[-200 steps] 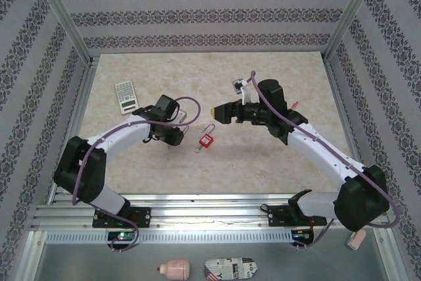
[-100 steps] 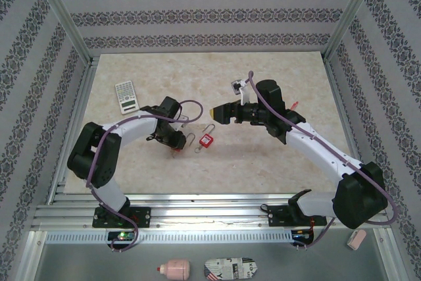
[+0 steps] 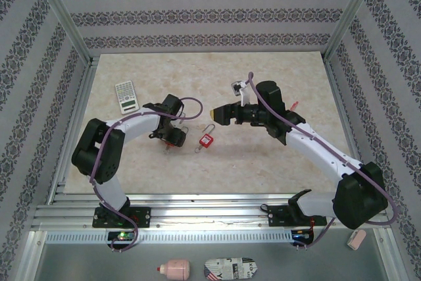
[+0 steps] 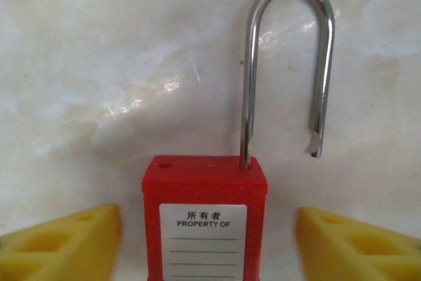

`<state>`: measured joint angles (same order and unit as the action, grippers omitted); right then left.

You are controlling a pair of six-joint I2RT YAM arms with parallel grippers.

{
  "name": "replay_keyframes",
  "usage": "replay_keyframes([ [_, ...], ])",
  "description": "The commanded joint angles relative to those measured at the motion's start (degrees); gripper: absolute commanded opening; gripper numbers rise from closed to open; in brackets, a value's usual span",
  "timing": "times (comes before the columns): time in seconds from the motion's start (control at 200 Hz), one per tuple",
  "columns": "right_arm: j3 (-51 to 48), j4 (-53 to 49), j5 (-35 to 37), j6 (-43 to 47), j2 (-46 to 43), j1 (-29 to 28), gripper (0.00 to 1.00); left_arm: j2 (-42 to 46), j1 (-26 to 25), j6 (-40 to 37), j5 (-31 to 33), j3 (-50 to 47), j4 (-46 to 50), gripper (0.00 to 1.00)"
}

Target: Unlock with the key

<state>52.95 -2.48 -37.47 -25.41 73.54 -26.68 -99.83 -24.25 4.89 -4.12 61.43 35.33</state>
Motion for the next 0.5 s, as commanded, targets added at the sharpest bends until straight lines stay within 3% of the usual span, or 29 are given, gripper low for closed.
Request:
replay_keyframes([
  [0.0, -1.82, 0.41, -0.24, -0.89, -3.04, 1.67, 0.91, 3.99, 0.42, 3.4, 0.52, 2.1, 2.08, 0.96],
  [0.045, -2.26, -0.67, 0.03, -0.81, -4.12, 2.47, 0.91, 5.64, 0.52, 4.25, 0.6, 2.78, 2.27, 1.0],
  [0.205, -5.35, -6.62, 5.08, 0.31, -9.74, 8.53, 0.94, 15.72, 4.05, 9.88, 3.33, 1.74, 1.04, 1.0],
  [0.295, -8.84, -12.39, 21.04, 4.75, -13.35, 11.61, 0.98, 25.38, 8.67, 15.68, 4.19, -6.62, -8.84, 1.0],
  [0.41, -16.84, -8.24, 37.51, 6.96, -17.26, 15.1, 0.98, 36.22, 11.87, 18.58, 15.75, -20.65, -24.31, 1.0],
  [0.495, -21.0, -2.86, 44.96, 9.66, -17.59, 17.36, 0.98, 40.5, 13.67, 14.58, 26.63, -28.79, -34.52, 1.0],
])
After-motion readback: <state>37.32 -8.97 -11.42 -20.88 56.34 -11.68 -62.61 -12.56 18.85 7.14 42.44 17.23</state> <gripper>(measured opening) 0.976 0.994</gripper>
